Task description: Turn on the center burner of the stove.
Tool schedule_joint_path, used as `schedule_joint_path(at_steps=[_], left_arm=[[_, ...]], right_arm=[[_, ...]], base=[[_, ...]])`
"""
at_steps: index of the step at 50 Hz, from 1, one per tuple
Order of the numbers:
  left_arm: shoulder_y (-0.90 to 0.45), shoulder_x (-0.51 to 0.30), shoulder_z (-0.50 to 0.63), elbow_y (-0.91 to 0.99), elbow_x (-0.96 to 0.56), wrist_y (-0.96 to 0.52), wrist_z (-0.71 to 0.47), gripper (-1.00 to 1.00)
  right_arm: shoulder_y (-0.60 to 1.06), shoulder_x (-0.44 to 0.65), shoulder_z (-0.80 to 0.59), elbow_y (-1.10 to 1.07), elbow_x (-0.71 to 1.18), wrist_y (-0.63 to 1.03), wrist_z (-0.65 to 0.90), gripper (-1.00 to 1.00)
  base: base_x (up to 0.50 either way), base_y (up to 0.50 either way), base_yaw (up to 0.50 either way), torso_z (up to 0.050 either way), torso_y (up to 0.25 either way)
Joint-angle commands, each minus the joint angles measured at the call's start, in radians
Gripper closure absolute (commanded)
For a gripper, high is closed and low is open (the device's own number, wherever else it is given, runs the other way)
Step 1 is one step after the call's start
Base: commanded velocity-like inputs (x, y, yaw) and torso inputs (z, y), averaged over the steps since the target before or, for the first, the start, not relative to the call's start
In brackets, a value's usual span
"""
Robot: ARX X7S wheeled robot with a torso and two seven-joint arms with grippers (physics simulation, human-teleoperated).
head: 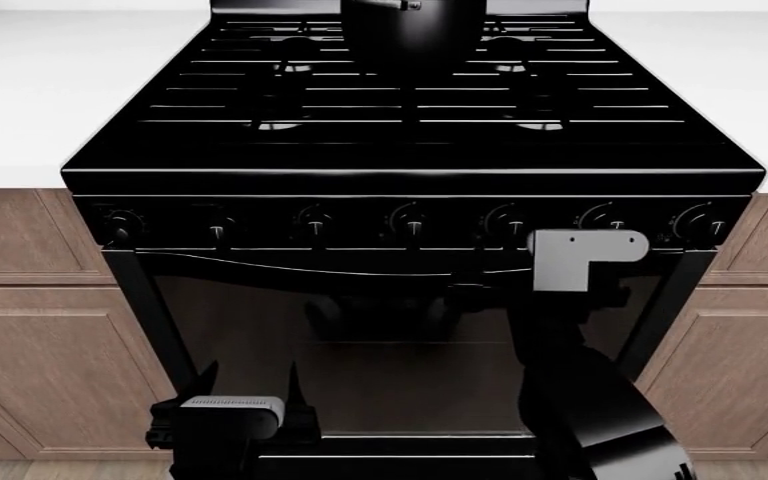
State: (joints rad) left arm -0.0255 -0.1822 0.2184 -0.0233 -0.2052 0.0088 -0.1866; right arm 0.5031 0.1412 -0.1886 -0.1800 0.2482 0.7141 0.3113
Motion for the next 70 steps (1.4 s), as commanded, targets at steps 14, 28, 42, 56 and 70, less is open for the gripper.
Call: schedule_joint_path(at_steps=[14,28,42,56,70], left_arm=[[-0.002,-0.01,0.012,-0.002,-0.011,0.002,-0.01,-1.0],[-0.003,-0.015,0.018,-0.001,-0.018,0.002,-0.016,-1.0],[-0.007,-0.019,0.024,-0.003,-0.023,0.001,-0.022,-1.0],[-0.008,-0.024,0.031,-0.004,-0.028,0.003,-0.027,-1.0],[-0.01,-0.028,0.037,-0.005,-0.032,0.005,-0.032,-1.0]], right_arm=[[0.103,-0.009,-0.037,0.197,-0.027,-0.041,0.016,-1.0],[0.148,-0.017,-0.063,0.343,-0.038,-0.113,0.004,-1.0],[0.165,-0.018,-0.074,0.38,-0.03,-0.135,0.002,1.0],[0.162,-0.006,-0.092,0.367,-0.029,-0.134,0.009,1.0],[0.139,0.065,-0.271,0.335,-0.218,-0.302,0.033,1.0]], base=[[0.0,0.0,0.0,0.0,0.0],[0.0,0.0,0.0,0.0,0.0],[0.0,0.0,0.0,0.0,0.0],[0.01,0.0,0.0,0.0,-0.004],[0.0,0.0,0.0,0.0,-0.001]])
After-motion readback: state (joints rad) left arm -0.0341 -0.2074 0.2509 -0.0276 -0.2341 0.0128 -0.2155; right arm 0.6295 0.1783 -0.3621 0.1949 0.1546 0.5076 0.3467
